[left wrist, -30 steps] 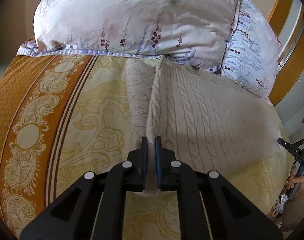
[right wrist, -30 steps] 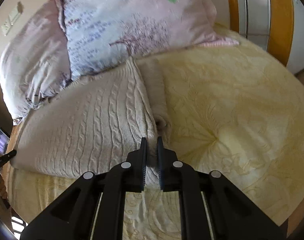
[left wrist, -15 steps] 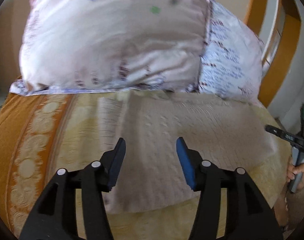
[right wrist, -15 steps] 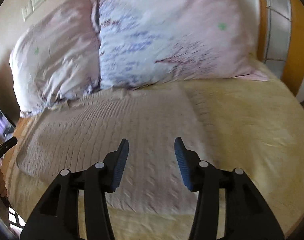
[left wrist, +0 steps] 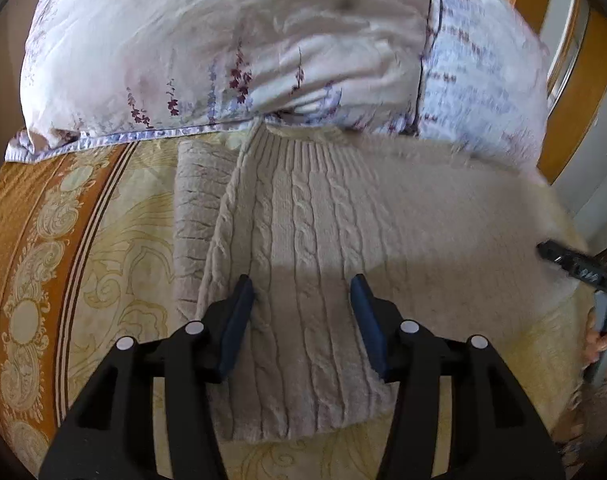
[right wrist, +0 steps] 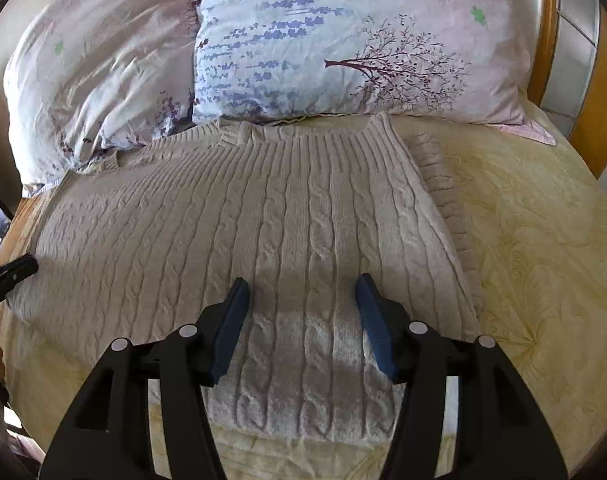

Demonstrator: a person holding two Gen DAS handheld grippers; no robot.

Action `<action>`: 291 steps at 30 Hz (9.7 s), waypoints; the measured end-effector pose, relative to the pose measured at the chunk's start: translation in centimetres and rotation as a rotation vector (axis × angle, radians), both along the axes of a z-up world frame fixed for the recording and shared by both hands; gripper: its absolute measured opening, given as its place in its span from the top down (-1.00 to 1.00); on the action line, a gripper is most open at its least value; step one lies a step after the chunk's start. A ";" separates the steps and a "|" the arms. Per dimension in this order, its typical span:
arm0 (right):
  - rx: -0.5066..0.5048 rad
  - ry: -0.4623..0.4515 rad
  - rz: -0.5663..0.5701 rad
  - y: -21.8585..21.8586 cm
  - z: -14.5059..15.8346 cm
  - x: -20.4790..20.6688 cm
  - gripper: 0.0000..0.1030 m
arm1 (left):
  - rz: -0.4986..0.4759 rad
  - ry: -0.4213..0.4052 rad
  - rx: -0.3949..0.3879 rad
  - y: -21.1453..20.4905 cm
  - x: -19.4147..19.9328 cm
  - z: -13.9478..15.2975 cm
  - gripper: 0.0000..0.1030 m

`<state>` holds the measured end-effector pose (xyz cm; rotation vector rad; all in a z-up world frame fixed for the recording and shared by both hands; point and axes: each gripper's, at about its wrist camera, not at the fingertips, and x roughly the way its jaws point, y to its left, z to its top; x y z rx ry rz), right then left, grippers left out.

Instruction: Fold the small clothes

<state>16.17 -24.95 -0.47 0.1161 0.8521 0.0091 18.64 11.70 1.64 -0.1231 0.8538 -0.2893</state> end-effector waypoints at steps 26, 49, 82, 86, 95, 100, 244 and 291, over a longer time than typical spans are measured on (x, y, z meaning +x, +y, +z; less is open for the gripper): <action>-0.157 -0.062 0.130 9.0 0.5 3.4 -0.36 | 0.228 0.167 -0.287 6.6 5.8 -1.7 -0.19; -0.084 -0.063 0.136 8.3 0.6 3.4 -0.41 | 0.221 0.216 -0.488 5.2 6.3 -2.7 0.58; 0.333 -0.240 0.003 -7.9 4.9 -3.1 -0.42 | -0.130 0.143 -0.687 -18.7 8.0 4.5 0.69; 0.400 -0.236 -0.010 -9.5 4.7 -3.2 -0.42 | -0.157 0.214 -0.609 -23.1 8.4 2.6 0.67; 0.641 -0.167 0.044 -12.1 4.4 -2.3 -0.42 | -0.388 0.237 -0.643 -24.8 7.4 4.2 0.11; 0.731 -0.055 0.129 -11.5 4.3 -0.3 -0.42 | -0.237 0.068 -0.416 -19.0 6.3 6.1 -0.14; 0.159 -0.094 -0.095 -10.4 -0.5 -1.6 -0.02 | -0.220 0.164 -0.002 -26.7 3.9 0.4 -0.51; 0.774 0.084 0.085 -14.8 -2.7 4.2 0.23 | -0.159 0.359 -0.567 -21.6 9.1 -1.3 0.10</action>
